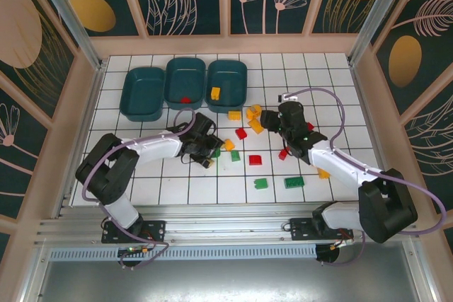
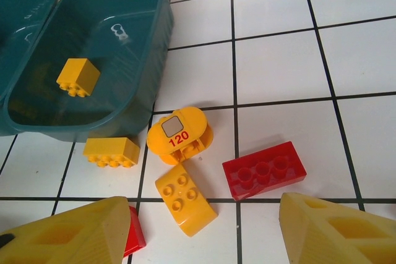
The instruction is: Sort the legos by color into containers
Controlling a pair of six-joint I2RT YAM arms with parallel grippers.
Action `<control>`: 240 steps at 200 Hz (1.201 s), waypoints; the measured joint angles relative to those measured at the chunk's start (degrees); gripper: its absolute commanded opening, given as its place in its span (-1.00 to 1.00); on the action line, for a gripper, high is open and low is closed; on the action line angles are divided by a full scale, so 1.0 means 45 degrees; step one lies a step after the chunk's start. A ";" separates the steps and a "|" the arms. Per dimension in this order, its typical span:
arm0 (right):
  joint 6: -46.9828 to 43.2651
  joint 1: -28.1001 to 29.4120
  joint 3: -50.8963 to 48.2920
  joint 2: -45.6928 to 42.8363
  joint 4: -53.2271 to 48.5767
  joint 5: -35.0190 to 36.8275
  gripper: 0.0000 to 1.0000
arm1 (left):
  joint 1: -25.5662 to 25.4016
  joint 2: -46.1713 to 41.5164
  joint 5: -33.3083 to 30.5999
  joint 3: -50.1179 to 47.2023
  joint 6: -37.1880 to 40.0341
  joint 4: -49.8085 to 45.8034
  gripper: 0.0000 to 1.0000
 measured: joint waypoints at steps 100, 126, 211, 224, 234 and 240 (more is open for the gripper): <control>0.0000 0.0005 -0.0058 0.0000 0.0073 0.0039 0.29 | 0.0432 -0.0379 -0.0189 -0.0359 0.0194 0.0257 0.38; -0.0141 0.0262 -0.0058 -0.0024 0.0058 0.0821 0.29 | 0.0763 -0.0369 -0.0277 -0.0233 0.0491 -0.0160 0.33; -0.0243 0.0437 -0.0228 -0.0588 0.0117 0.1384 0.28 | 0.0811 -0.0053 0.0029 0.0073 0.0903 -0.0277 -0.28; -0.0243 0.0437 -0.0228 -0.0588 0.0121 0.1384 0.28 | 0.0811 -0.0087 0.0097 0.0024 0.0971 -0.0180 -0.31; -0.0243 0.0437 -0.0228 -0.0588 0.0121 0.1389 0.28 | 0.0811 -0.0160 0.0117 -0.0019 0.1054 -0.0146 -0.33; -0.0243 0.0437 -0.0228 -0.0588 0.0121 0.1389 0.28 | 0.0811 -0.0223 0.0097 -0.0068 0.1093 -0.0146 -0.32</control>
